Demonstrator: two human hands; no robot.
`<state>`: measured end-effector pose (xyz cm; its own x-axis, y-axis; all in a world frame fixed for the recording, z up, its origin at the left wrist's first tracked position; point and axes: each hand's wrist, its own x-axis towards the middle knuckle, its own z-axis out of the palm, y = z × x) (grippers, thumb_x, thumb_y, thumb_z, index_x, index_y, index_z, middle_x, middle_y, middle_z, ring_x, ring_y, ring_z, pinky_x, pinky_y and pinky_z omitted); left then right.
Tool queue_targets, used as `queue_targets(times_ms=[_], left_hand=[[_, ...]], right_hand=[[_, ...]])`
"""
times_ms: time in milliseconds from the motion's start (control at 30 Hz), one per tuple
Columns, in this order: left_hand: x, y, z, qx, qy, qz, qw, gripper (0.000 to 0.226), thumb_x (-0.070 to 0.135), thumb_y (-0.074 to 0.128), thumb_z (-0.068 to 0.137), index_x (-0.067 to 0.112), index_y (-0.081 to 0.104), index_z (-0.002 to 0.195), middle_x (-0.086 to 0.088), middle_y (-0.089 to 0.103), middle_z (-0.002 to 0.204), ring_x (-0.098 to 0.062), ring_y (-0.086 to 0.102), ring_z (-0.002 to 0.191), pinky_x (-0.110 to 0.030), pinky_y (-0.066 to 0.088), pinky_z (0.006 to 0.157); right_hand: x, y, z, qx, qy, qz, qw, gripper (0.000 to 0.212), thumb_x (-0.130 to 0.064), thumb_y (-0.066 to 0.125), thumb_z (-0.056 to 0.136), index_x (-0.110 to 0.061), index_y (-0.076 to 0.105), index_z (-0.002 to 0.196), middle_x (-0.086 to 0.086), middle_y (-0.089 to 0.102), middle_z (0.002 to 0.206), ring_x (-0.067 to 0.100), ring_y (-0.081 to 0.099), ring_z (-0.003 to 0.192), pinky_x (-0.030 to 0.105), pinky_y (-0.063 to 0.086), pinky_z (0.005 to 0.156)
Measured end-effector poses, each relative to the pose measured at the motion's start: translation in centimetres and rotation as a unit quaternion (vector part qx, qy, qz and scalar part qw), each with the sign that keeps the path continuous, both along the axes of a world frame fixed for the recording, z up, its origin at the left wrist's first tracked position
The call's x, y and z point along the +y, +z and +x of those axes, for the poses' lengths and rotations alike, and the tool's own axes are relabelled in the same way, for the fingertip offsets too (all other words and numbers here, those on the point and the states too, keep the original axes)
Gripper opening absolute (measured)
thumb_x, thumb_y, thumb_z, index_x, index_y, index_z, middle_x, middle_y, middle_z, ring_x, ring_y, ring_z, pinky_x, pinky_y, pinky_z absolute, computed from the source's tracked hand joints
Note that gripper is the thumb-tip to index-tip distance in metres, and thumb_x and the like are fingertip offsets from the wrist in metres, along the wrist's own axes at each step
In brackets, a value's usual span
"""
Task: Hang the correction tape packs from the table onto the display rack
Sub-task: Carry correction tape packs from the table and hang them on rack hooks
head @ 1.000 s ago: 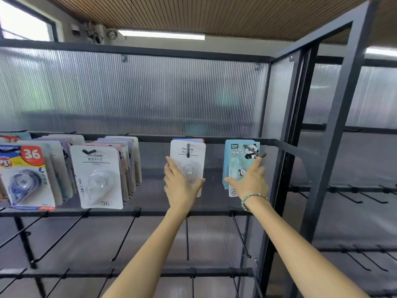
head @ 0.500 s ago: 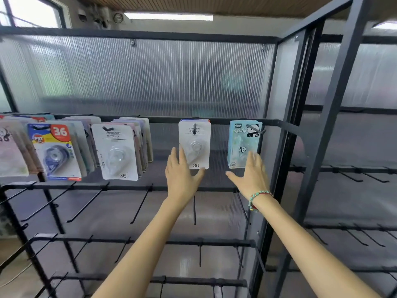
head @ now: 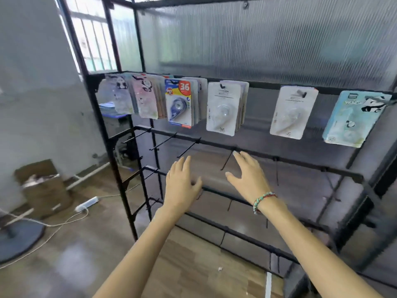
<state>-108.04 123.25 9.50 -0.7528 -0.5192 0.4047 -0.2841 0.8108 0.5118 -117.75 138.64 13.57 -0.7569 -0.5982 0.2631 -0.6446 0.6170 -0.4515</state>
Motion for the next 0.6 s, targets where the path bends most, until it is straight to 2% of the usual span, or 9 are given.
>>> queue_targets(times_ms=[200,333,600], left_hand=[[-9.3,0.4,13.7,0.001,0.101,-0.019,0.995,0.064,0.026,0.057,0.094,0.006,0.031,0.148,-0.01,0.037,0.15,-0.025,0.031,0.14,-0.032,0.023,0.113],[-15.8,0.3,23.9,-0.004,0.176,-0.028,0.984,0.062,0.025,0.058,0.092,0.006,0.035,0.147,-0.011,0.042,0.147,-0.025,0.034,0.138,-0.035,0.027,0.113],[-24.8,-2.3,43.1,-0.012,0.337,0.008,0.941,0.061,0.027,0.057,0.094,0.007,0.034,0.147,-0.009,0.042,0.147,-0.023,0.033,0.139,-0.034,0.026,0.114]], right_hand=[[-11.9,-1.7,10.6,-0.018,0.107,0.017,0.994,0.063,-0.032,0.052,0.096,-0.02,0.024,0.15,0.003,0.018,0.157,0.021,0.016,0.143,0.031,0.014,0.115],[-19.9,-2.1,18.6,-0.002,0.174,0.024,0.984,0.064,-0.034,0.052,0.095,-0.019,0.025,0.15,0.004,0.022,0.156,0.02,0.019,0.143,0.032,0.017,0.117],[-33.9,-3.8,33.7,-0.003,0.315,0.034,0.948,0.061,-0.031,0.053,0.093,-0.017,0.031,0.148,0.005,0.027,0.154,0.02,0.023,0.141,0.03,0.019,0.114]])
